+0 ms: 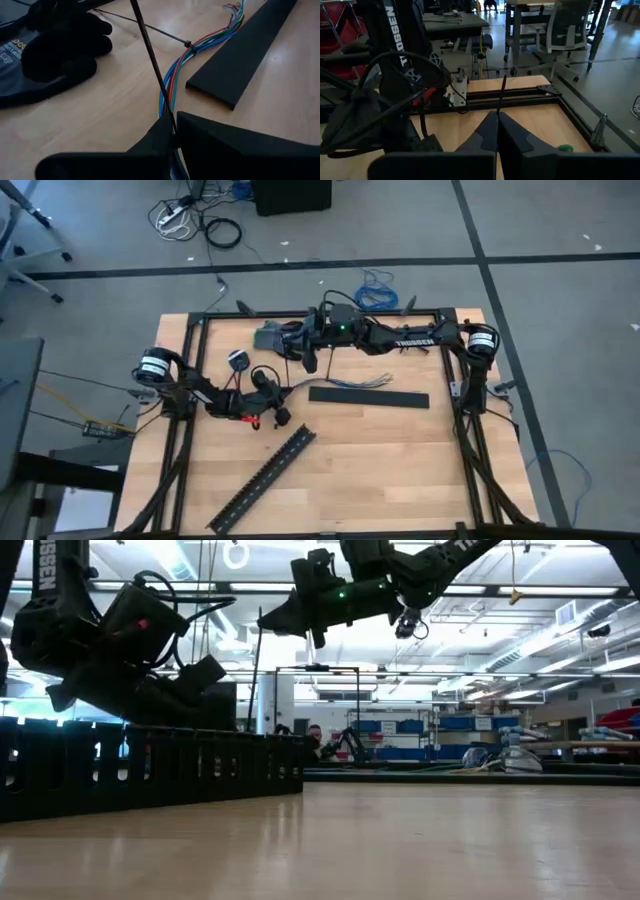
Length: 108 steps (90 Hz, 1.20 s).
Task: Ziptie cables
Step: Wrap the cable wires with the black zip tie, then put the cable wires in the black cable duct
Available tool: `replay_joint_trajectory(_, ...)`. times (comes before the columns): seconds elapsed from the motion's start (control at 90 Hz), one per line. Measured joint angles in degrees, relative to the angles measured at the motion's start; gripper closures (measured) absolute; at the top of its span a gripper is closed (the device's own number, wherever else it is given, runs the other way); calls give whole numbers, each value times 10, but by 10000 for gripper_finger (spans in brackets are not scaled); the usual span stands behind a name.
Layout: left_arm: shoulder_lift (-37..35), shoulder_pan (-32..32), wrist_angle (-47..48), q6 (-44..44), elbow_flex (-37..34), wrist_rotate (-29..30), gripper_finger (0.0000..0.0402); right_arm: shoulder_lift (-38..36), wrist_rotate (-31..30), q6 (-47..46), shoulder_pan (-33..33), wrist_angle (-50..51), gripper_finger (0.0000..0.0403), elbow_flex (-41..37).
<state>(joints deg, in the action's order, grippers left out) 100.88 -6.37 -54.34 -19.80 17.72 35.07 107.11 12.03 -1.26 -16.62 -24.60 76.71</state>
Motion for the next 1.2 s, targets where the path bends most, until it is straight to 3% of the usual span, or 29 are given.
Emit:
replay_joint_trajectory(0.3,0,0,0,0,0,0,383,0,3,0,0,-1,402,0)
replay_joint_trajectory(0.578,1,0,-73,59,-1,0,397,-2,70,-23,-2,6,389,3)
replay_joint_trajectory(0.822,-1,0,-89,64,-1,3,400,-1,82,-28,-17,143,307,3)
replay_joint_trajectory(0.989,-21,5,-84,76,-1,13,401,-3,77,-21,-16,176,237,2)
replay_joint_trajectory(1.2,-91,36,-3,76,-4,22,401,-39,105,-6,-16,251,159,1)
